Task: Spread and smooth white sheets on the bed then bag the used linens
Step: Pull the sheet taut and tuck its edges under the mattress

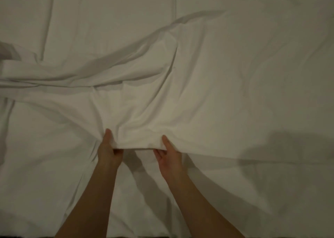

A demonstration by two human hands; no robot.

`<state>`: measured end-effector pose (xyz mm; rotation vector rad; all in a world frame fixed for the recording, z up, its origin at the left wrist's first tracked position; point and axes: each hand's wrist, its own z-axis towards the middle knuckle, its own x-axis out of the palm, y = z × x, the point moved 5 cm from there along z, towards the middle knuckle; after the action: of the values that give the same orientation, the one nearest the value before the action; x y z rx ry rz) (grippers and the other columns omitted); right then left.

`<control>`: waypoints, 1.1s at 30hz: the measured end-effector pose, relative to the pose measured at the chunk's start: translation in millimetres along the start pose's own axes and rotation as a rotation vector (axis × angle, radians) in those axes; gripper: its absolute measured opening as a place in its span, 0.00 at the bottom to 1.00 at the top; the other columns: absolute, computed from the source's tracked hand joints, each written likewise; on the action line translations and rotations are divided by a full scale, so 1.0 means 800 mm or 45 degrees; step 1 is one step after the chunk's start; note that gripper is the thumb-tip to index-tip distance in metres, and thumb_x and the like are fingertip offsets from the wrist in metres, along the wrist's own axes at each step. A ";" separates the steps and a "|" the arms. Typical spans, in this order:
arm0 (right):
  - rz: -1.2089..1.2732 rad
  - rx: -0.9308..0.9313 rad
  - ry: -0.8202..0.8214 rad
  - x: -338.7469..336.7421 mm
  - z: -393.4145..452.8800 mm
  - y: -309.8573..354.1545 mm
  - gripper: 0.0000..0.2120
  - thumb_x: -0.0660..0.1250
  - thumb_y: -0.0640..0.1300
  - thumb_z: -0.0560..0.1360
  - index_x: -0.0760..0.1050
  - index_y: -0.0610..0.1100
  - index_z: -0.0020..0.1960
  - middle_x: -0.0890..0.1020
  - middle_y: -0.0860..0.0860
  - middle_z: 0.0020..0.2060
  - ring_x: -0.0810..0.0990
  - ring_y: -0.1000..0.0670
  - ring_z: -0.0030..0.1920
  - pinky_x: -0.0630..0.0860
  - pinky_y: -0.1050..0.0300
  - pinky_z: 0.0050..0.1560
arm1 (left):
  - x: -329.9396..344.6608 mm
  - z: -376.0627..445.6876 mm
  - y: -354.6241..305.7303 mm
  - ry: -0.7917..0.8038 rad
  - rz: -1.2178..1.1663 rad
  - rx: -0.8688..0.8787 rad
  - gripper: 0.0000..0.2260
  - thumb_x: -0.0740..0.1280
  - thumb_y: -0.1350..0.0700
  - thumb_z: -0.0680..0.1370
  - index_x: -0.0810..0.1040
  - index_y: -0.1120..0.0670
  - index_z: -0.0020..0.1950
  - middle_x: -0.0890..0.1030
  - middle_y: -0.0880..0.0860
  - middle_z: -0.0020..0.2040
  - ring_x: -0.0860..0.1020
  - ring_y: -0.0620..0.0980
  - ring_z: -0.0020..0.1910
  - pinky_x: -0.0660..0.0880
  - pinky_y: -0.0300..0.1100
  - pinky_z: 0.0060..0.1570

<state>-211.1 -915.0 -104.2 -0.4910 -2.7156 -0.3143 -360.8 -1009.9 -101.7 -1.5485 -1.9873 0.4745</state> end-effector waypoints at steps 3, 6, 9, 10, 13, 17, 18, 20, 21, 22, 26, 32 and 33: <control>-0.011 -0.125 -0.107 -0.003 0.001 -0.002 0.20 0.71 0.34 0.72 0.75 0.41 0.63 0.82 0.45 0.56 0.83 0.47 0.51 0.82 0.57 0.38 | 0.005 0.015 -0.035 -0.033 -0.057 0.084 0.06 0.63 0.55 0.82 0.76 0.53 0.56 0.79 0.53 0.63 0.80 0.50 0.55 0.78 0.46 0.52; 0.013 -0.166 -0.286 -0.028 -0.005 -0.025 0.19 0.70 0.33 0.73 0.75 0.36 0.64 0.83 0.44 0.49 0.83 0.49 0.43 0.80 0.59 0.32 | -0.029 0.024 -0.027 -0.099 -0.006 -0.004 0.03 0.63 0.57 0.81 0.76 0.54 0.53 0.75 0.56 0.68 0.79 0.51 0.55 0.77 0.47 0.56; 0.090 -0.249 -0.346 -0.033 -0.005 -0.043 0.18 0.69 0.34 0.75 0.74 0.34 0.64 0.84 0.47 0.43 0.83 0.51 0.38 0.80 0.60 0.31 | -0.058 0.034 -0.022 -0.105 0.024 -0.170 0.07 0.65 0.59 0.80 0.77 0.58 0.57 0.74 0.57 0.68 0.79 0.52 0.49 0.82 0.46 0.41; 0.089 -0.277 -0.324 -0.027 -0.003 -0.050 0.17 0.68 0.35 0.75 0.74 0.35 0.64 0.84 0.46 0.45 0.84 0.50 0.42 0.81 0.60 0.34 | -0.059 0.042 -0.032 -0.098 0.028 -0.202 0.12 0.66 0.58 0.79 0.77 0.58 0.62 0.75 0.57 0.67 0.79 0.54 0.53 0.82 0.48 0.42; 0.078 -0.278 -0.212 0.007 -0.005 -0.087 0.15 0.68 0.36 0.76 0.75 0.41 0.62 0.83 0.46 0.52 0.82 0.47 0.51 0.83 0.57 0.41 | -0.047 0.071 -0.085 -0.024 0.090 -0.190 0.20 0.69 0.54 0.77 0.75 0.56 0.68 0.79 0.56 0.64 0.78 0.56 0.61 0.77 0.55 0.57; 0.171 -0.291 -0.140 0.058 -0.004 -0.141 0.11 0.67 0.34 0.76 0.77 0.42 0.57 0.85 0.48 0.48 0.84 0.50 0.45 0.83 0.57 0.40 | -0.045 0.104 -0.165 0.081 0.147 -0.100 0.17 0.70 0.56 0.77 0.76 0.58 0.65 0.80 0.56 0.61 0.80 0.54 0.56 0.76 0.55 0.58; 0.206 -0.332 -0.155 0.064 -0.004 -0.147 0.09 0.67 0.34 0.76 0.78 0.42 0.55 0.85 0.49 0.45 0.85 0.51 0.43 0.83 0.57 0.40 | -0.048 0.108 -0.179 0.090 0.167 -0.078 0.17 0.69 0.58 0.77 0.75 0.59 0.65 0.80 0.57 0.61 0.80 0.54 0.55 0.76 0.53 0.56; 0.251 -0.417 -0.233 0.061 -0.004 -0.155 0.07 0.67 0.34 0.76 0.78 0.42 0.51 0.86 0.50 0.44 0.84 0.51 0.43 0.82 0.58 0.39 | -0.060 0.111 -0.186 0.066 0.225 -0.067 0.17 0.69 0.61 0.77 0.75 0.62 0.65 0.80 0.58 0.60 0.80 0.56 0.55 0.76 0.53 0.58; 0.266 -0.439 -0.287 0.054 -0.004 -0.158 0.06 0.67 0.34 0.76 0.78 0.42 0.51 0.85 0.49 0.46 0.83 0.51 0.45 0.82 0.59 0.38 | -0.071 0.110 -0.182 0.025 0.268 -0.084 0.17 0.70 0.62 0.77 0.75 0.63 0.65 0.80 0.58 0.59 0.80 0.56 0.55 0.76 0.52 0.58; 0.280 -0.442 -0.331 0.047 -0.004 -0.162 0.06 0.67 0.35 0.76 0.78 0.41 0.52 0.84 0.48 0.49 0.82 0.51 0.46 0.82 0.60 0.38 | -0.086 0.109 -0.175 -0.018 0.322 -0.113 0.17 0.70 0.63 0.76 0.75 0.63 0.65 0.81 0.57 0.56 0.80 0.55 0.52 0.77 0.51 0.55; 0.247 -0.364 -0.364 0.052 0.002 -0.184 0.17 0.68 0.39 0.76 0.74 0.39 0.65 0.81 0.46 0.55 0.81 0.50 0.49 0.82 0.61 0.40 | -0.109 0.111 -0.159 0.017 0.213 -0.341 0.19 0.69 0.62 0.76 0.75 0.62 0.67 0.81 0.59 0.57 0.81 0.54 0.50 0.82 0.45 0.42; 0.199 -0.243 -0.162 0.120 0.015 -0.226 0.22 0.68 0.36 0.75 0.72 0.43 0.68 0.80 0.45 0.60 0.83 0.50 0.49 0.81 0.59 0.36 | -0.077 0.128 -0.227 0.255 -0.029 -0.342 0.11 0.64 0.53 0.80 0.79 0.59 0.57 0.85 0.58 0.49 0.84 0.55 0.48 0.77 0.50 0.53; 0.230 -0.253 -0.151 0.127 0.014 -0.229 0.21 0.67 0.36 0.75 0.72 0.42 0.68 0.80 0.45 0.60 0.84 0.51 0.46 0.81 0.59 0.36 | -0.082 0.134 -0.242 0.246 -0.018 -0.284 0.11 0.64 0.54 0.80 0.79 0.58 0.58 0.85 0.56 0.50 0.83 0.54 0.50 0.77 0.49 0.53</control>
<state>-372.0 -1050.1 -102.5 -0.8292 -2.7411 -0.5236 -564.2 -1117.4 -84.5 -1.6435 -1.9510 0.0934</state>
